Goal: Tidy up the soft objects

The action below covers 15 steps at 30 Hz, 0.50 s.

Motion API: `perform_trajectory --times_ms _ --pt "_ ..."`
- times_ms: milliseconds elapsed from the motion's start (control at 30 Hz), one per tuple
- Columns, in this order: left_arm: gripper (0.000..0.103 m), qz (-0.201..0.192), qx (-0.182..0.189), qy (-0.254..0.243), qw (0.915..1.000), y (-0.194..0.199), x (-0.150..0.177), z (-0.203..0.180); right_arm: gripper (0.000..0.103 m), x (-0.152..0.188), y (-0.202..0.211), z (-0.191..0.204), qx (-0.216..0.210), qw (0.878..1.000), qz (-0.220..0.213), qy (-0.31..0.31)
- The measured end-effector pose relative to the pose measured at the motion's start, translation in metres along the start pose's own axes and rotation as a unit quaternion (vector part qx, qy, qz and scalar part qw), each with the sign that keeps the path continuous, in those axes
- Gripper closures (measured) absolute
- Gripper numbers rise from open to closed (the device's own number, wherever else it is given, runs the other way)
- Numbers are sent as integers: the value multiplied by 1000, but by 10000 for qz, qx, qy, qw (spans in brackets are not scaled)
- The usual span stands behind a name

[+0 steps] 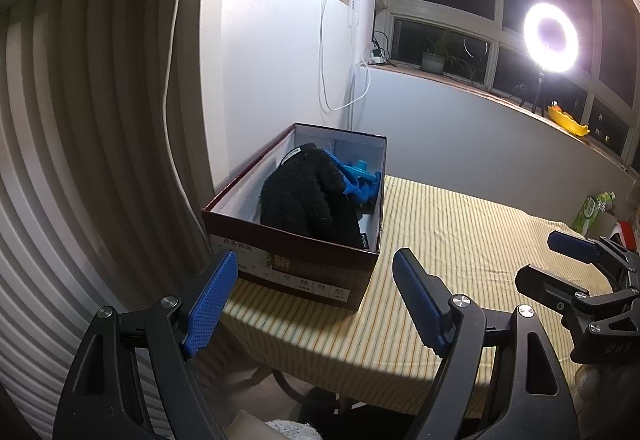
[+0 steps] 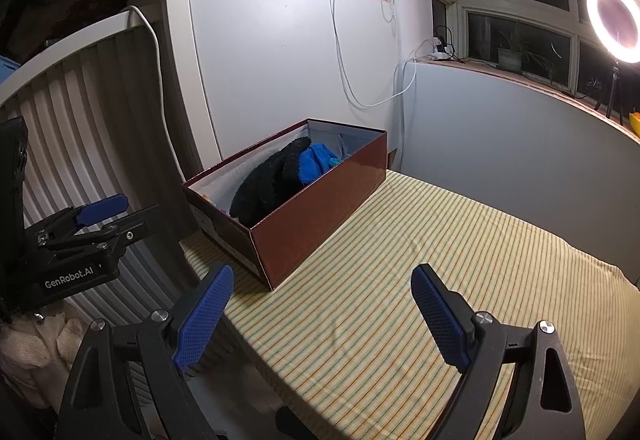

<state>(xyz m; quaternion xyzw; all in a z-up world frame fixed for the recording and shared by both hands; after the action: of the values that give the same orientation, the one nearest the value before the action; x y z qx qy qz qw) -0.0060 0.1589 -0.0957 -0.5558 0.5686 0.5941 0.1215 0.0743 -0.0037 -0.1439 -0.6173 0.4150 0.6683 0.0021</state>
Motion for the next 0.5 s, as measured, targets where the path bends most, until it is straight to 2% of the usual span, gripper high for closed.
perform_trajectory --times_ms 500 --pt "23 -9 18 -6 10000 -3 1 -2 15 7 -2 -4 -20 9999 55 -94"
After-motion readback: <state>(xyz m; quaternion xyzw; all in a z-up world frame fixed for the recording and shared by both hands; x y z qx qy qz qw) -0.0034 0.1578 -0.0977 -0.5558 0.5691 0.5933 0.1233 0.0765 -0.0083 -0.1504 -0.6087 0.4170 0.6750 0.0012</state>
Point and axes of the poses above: each gripper's, at about its wrist camera, not at the fingertips, and y roughly against the way its jaws point, z to its left, x to its underside, the point moved 10 cm from there along -y, roughly the way its jaws point, and after that the axes turned 14 degrees about y, right-handed, at the moved point
